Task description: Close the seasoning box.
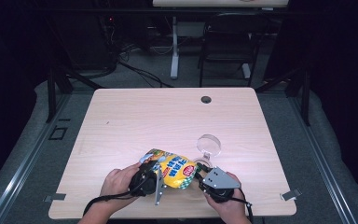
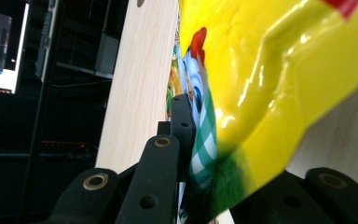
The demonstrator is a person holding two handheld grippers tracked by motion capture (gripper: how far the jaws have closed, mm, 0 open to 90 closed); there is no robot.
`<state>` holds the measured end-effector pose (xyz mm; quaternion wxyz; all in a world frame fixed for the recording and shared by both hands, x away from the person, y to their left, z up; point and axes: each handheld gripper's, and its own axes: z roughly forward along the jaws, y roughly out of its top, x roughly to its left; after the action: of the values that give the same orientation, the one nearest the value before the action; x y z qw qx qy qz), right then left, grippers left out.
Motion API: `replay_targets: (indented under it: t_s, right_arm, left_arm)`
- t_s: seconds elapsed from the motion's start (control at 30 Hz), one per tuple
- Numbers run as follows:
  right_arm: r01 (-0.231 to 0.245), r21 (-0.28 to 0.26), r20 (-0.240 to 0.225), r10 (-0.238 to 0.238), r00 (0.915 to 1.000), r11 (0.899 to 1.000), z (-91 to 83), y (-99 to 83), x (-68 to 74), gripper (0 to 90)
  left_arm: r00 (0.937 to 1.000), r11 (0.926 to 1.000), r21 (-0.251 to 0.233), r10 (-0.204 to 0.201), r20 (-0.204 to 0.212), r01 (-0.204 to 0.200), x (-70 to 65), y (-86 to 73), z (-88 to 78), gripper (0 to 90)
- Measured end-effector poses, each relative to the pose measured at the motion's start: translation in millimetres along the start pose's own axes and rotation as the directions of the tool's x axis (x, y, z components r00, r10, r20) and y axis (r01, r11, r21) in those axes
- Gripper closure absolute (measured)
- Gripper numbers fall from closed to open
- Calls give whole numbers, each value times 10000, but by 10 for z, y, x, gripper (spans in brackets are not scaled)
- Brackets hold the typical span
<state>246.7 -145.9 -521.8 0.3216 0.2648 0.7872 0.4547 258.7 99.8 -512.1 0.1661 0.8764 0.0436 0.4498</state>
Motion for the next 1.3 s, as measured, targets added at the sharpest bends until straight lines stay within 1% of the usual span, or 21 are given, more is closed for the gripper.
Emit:
replay_targets:
  t_s: [0.07,0.2,0.33,0.4,0.6,0.63,0.67,0.77,0.97,1.07,1.1,1.17,1.2,1.3]
  right_arm:
    - [-20,-21,20,20,10000,10000,3,-1,-1,712]
    - [-31,-11,82,32,10000,10000,4,-2,-6,709]
    - [48,36,115,-48,9999,10000,11,-2,5,708]
    - [52,4,119,-52,9999,10000,11,-1,7,707]
    - [33,-36,112,-32,9999,10000,13,-1,6,706]
    - [27,-47,109,-27,9999,10000,12,1,6,705]
    - [3,-82,97,-2,10000,10000,12,3,5,703]
    - [-8,-139,62,9,10000,9999,9,6,3,700]
    - [-202,-261,-23,202,9998,9995,17,-3,-2,680]
    - [-241,-343,13,242,9997,9991,15,-3,-5,668]
    - [-315,-386,-39,314,9995,9988,13,-5,-8,663]
    - [-436,-447,-44,435,9990,9980,3,-9,-20,654]
    - [-501,-477,-77,498,9987,9976,1,-11,-26,653]
    - [-565,-523,-92,561,9984,9970,-3,-18,-38,644]
  left_arm:
    - [9997,9998,-19,-199,155,199,-7,-13,3,859]
    - [9990,9992,-137,-367,272,371,-42,-34,29,859]
    - [9976,9982,-178,-571,390,578,-41,-61,40,861]
    - [9959,9969,-223,-739,523,752,-47,-71,48,862]
    - [9927,9945,-267,-996,688,1016,-56,-84,55,863]
    - [9902,9921,-359,-1173,757,1203,-63,-92,65,864]
    - [9888,9911,-378,-1243,823,1277,-62,-100,69,864]
    - [9859,9892,-393,-1366,964,1409,-58,-114,74,866]
    - [9783,9847,-438,-1617,1293,1685,-34,-150,93,872]
    - [9731,9813,-433,-1794,1447,1874,-34,-165,101,873]
    - [9713,9798,-480,-1850,1495,1940,-33,-168,105,873]
    - [9664,9767,-478,-1988,1632,2090,-26,-179,108,874]
    - [9648,9764,-458,-2004,1704,2109,-19,-185,111,874]
    - [9571,9710,-480,-2217,1865,2342,-10,-196,125,875]
